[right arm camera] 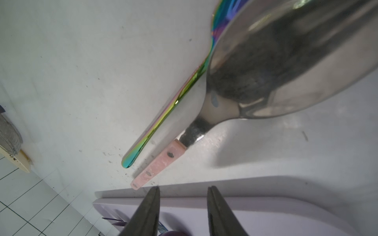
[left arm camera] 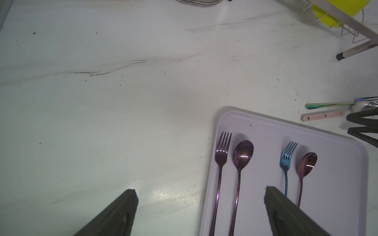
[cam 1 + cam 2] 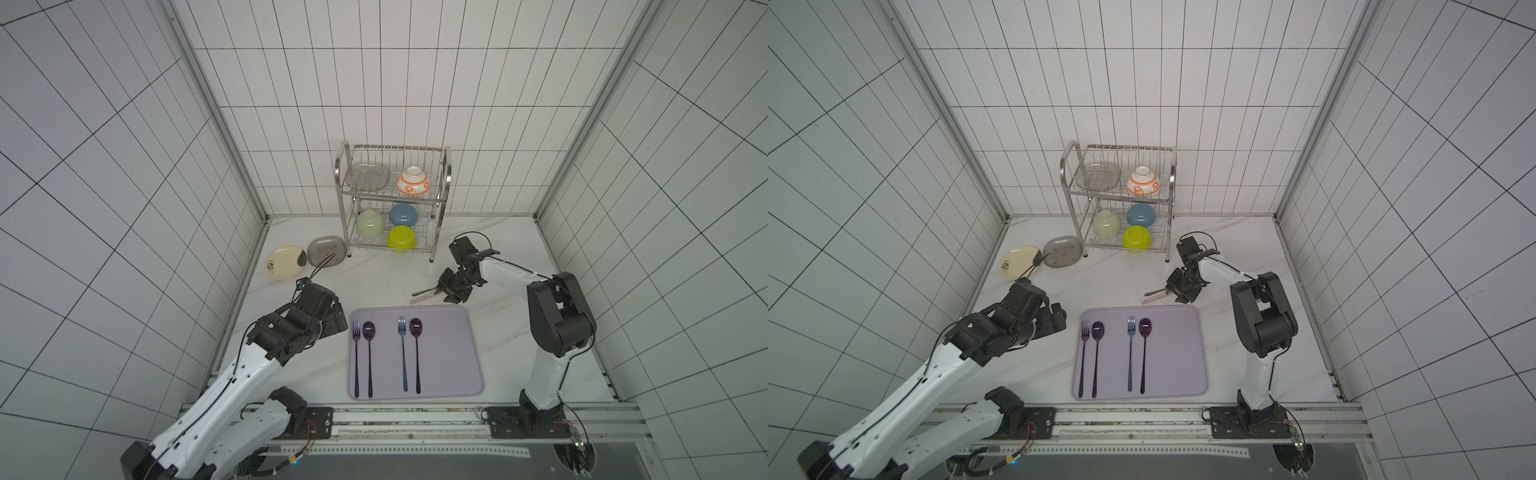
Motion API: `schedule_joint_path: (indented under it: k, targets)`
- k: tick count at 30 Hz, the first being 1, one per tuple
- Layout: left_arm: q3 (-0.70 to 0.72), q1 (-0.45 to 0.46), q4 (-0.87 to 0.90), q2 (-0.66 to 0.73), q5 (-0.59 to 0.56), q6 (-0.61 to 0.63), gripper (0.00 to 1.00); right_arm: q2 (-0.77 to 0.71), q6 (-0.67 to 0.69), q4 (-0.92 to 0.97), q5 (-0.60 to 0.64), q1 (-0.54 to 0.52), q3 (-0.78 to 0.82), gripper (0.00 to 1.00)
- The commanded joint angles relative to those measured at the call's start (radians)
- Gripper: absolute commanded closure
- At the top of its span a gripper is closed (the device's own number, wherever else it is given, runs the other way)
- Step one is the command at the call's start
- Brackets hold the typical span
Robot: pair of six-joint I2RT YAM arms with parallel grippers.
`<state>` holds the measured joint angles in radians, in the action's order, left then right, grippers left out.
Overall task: Set the spoon and fork side by side
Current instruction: Move the spoon at the center of the board.
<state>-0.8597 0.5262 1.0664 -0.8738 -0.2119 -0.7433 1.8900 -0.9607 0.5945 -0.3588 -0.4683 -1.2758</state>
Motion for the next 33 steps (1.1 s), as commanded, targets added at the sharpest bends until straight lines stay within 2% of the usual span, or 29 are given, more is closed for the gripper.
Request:
schedule_joint_path:
  k: [1,8,17,21,27,33]
  targets:
    - [0.006,-0.003,-0.015,0.005,-0.003,0.005,0.02,0.041,-0.031,-0.012,0.003,0.015,-0.028,0.62]
    - [0.005,-0.003,-0.012,0.006,-0.009,0.002,0.02,0.094,-0.041,-0.021,0.017,0.036,-0.052,0.70]
    - [0.001,-0.002,-0.007,0.007,-0.009,-0.002,0.02,0.143,0.014,-0.012,0.057,0.128,-0.109,0.89]
    - [0.000,-0.002,-0.003,0.008,-0.010,-0.003,0.02,0.163,0.095,0.072,0.098,0.186,-0.155,0.90]
    - [0.000,-0.001,-0.002,0.007,-0.012,-0.004,0.02,0.114,0.237,0.161,0.167,0.267,-0.135,0.89]
    - [0.000,-0.001,-0.002,0.007,-0.008,-0.002,0.02,0.053,0.408,0.259,0.222,0.288,-0.174,0.79]
